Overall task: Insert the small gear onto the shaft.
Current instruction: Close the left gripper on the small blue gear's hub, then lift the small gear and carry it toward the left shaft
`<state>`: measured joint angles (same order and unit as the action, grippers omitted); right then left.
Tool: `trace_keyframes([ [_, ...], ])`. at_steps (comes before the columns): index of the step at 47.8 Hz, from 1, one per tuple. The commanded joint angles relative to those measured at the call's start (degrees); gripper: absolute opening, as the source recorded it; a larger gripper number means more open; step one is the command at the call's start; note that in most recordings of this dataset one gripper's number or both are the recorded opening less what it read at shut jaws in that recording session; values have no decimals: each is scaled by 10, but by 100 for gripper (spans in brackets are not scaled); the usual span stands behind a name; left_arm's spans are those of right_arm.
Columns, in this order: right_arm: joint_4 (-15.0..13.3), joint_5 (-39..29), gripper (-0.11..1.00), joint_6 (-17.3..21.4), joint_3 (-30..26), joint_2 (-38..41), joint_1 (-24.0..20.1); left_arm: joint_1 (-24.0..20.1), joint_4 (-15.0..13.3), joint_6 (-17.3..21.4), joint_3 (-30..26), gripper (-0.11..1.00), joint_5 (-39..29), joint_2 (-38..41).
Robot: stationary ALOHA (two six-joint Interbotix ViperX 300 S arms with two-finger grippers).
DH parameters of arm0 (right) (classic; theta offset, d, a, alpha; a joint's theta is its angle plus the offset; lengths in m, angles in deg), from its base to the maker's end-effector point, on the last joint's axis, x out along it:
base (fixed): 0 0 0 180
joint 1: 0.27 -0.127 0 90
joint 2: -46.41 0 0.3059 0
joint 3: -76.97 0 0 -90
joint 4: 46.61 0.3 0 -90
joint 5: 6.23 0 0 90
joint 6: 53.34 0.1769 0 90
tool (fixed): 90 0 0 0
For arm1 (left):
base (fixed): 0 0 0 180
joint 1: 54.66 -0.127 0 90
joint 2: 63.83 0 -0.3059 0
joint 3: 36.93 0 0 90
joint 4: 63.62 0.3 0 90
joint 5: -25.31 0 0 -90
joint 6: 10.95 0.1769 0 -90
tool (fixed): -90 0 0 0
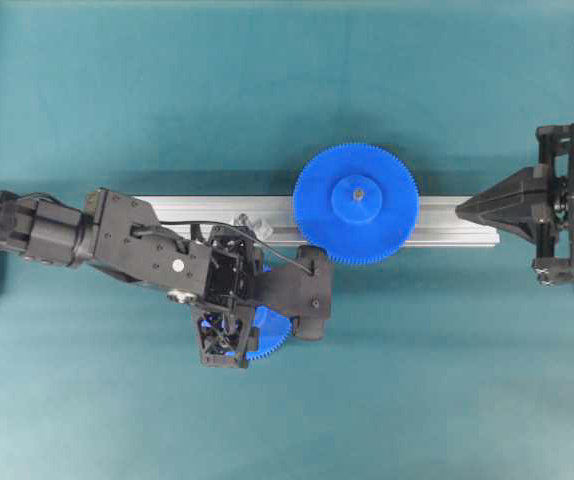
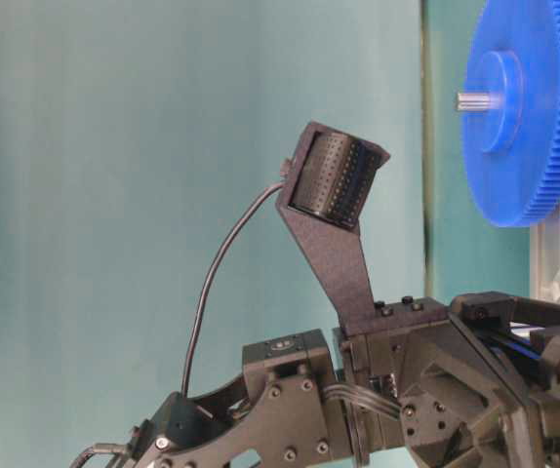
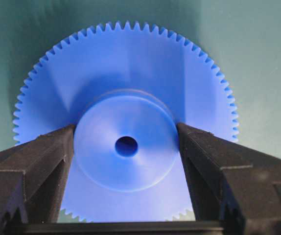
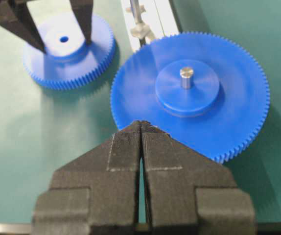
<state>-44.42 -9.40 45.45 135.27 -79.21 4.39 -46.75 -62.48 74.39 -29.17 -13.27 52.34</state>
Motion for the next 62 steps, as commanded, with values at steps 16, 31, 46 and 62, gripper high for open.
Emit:
trace_keyframes([
  [16, 1, 2, 0, 5, -7, 3, 2, 3, 1, 4, -32, 69, -50, -40],
  [31, 0, 2, 0, 4, -5, 3, 1, 3, 1, 8, -62, 69, -90, -102],
  [46, 0, 2, 0, 4, -5, 2, 2, -11, 1, 24, -83, 69, -156, -157],
  [62, 0, 2, 0, 4, -5, 3, 2, -53, 2, 88, -120, 69, -188, -192],
])
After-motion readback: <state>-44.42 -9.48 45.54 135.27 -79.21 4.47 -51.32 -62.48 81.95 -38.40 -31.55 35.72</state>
